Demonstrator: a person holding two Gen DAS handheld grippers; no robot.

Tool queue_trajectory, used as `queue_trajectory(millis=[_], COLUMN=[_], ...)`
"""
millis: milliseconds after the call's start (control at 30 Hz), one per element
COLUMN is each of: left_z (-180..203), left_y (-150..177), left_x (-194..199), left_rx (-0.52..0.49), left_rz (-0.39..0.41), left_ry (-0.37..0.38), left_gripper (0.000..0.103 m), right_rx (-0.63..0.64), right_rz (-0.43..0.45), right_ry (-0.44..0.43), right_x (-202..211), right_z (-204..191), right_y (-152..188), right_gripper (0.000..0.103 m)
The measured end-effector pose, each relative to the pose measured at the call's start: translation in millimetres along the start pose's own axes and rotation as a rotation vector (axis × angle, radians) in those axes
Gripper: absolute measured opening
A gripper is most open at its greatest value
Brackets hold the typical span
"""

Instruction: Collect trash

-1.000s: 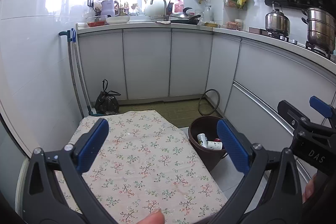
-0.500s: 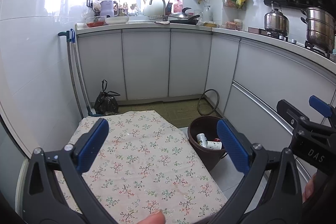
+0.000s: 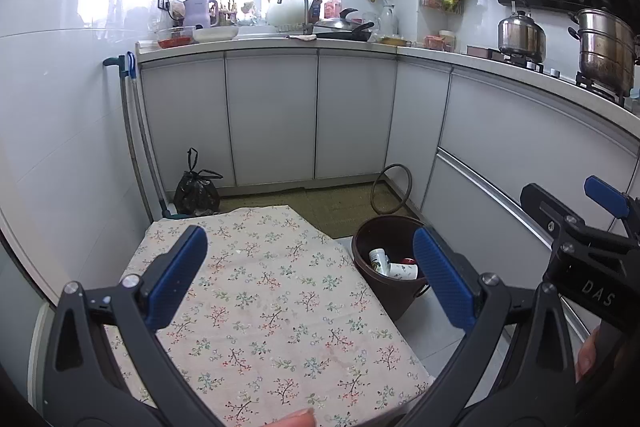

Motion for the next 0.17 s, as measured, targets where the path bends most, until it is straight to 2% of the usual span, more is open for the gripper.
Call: queue_trajectory(millis=[167], left_z=[-4.5], left_y=[2.4], left_x=[-4.4], left_rx=[0.006], left_rz=[-0.016], left_ry=[0.008], left_gripper=[0.103], right_rx=[0.001], right_rz=[-0.004], right_ry=[0.001], right_x=[-1.2], right_z=[-1.9], right_y=[1.2], right_gripper=[0.103])
Point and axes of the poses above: each gripper's, at about its wrist camera, not at the fingertips, and x roughly against the way its jaws point, z to its right, y to its underside, the point moved 8 cm from there along -x, roughly the way its jaws point, and after that the axes turned 12 degrees about y, right-handed, at the moved point
